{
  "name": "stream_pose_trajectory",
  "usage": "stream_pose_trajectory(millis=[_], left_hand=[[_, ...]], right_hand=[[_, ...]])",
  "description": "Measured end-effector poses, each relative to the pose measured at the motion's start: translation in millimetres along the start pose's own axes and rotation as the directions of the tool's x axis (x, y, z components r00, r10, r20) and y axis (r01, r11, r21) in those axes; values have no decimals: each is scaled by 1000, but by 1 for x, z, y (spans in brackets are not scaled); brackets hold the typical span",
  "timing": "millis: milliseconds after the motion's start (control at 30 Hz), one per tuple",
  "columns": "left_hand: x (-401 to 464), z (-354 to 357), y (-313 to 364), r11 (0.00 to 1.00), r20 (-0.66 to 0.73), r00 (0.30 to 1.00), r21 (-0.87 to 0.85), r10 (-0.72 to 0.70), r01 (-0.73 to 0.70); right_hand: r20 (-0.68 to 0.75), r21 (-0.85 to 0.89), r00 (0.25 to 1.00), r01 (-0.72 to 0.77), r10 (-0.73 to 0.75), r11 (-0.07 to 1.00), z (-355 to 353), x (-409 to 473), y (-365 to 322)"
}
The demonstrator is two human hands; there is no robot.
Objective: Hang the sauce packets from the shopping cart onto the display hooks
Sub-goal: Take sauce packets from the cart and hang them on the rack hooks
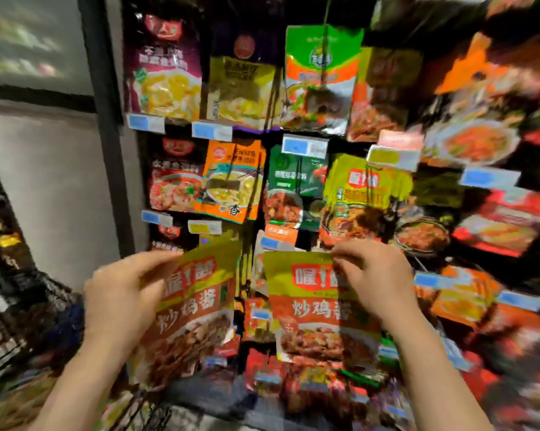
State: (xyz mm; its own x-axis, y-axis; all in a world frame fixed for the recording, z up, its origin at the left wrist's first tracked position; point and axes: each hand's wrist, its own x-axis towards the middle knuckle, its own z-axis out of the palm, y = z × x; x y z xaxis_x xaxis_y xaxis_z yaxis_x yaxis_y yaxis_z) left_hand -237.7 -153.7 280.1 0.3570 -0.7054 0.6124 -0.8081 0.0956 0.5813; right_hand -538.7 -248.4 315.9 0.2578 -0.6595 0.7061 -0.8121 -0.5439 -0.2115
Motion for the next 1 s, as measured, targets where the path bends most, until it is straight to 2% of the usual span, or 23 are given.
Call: stream_pose_trajectory(millis=[200,433,600,800,1000], left_hand=[[21,76,66,985,48,993,-140,105,-98],[34,144,127,961,64,976,-199,207,-191],[43,170,157,951,81,973,-243,217,-192],[60,160,173,942,20,971,-248,237,-224],[106,115,185,914,-19,947,-256,320,-314]], right_hand=[[-92,-61,978,-195,189,979,-56,-11,90],[-130,-60,962,-251,241,966,-93,-10,164],[-136,-40,966,-226,219,973,-106,8,189],[-131,-6,976,-176,173,984,-110,43,189],[-273,-2,960,-64,61,998,-134,112,155]])
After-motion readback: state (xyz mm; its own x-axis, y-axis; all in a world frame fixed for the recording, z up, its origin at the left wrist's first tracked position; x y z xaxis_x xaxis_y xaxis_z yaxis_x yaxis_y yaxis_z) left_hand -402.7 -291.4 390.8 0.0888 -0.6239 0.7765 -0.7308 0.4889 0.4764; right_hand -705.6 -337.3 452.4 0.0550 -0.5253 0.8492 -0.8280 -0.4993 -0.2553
